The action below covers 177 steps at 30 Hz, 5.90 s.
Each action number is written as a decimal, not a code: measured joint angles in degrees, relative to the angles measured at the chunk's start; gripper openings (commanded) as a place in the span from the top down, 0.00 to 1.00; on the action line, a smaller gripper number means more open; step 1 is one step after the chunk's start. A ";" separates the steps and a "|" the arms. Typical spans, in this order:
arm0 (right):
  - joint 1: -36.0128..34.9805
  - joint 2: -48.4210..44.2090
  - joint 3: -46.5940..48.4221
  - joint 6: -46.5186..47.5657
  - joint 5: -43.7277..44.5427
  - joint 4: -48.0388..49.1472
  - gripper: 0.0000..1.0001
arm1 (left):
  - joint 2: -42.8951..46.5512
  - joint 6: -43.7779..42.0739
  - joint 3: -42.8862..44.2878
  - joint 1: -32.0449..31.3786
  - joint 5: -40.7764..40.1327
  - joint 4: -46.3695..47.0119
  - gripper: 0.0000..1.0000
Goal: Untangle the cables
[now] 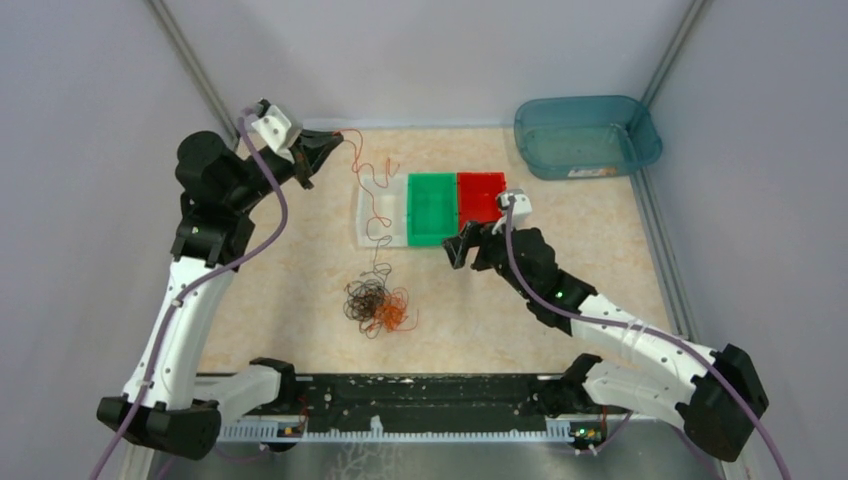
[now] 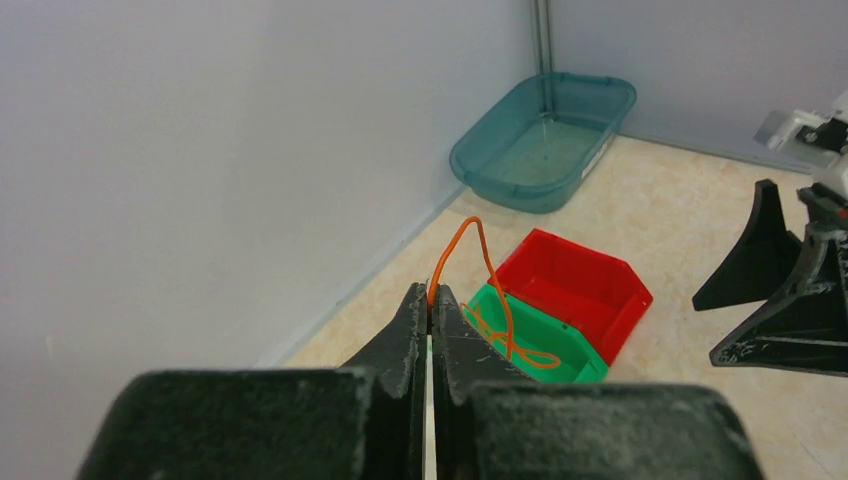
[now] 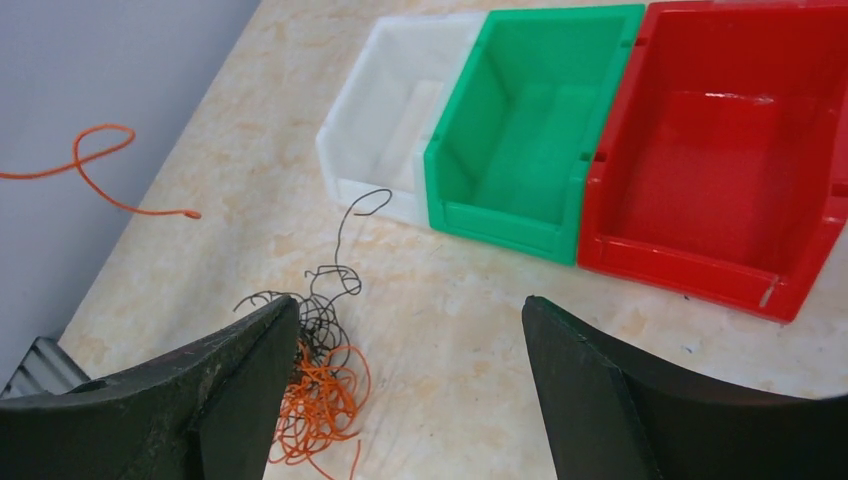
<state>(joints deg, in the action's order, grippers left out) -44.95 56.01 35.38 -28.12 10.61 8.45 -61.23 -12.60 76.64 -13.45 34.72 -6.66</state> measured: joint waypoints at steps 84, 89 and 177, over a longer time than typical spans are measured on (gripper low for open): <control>2.86 2.12 10.54 -3.30 7.96 -13.97 0.20 | -38.10 -14.53 -3.52 -6.03 -18.10 -0.26 0.70; 3.21 2.10 10.54 -3.54 7.98 -14.10 0.20 | -39.80 -15.52 -3.85 -6.10 -19.32 -1.66 0.38; -17.44 31.95 5.97 4.04 -10.51 1.81 0.61 | -19.85 -8.87 -4.13 2.36 -8.44 -22.53 0.03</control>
<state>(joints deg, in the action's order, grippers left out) -62.39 87.96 41.34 -24.08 0.10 10.26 -81.08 -21.47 72.51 -11.09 26.28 -29.19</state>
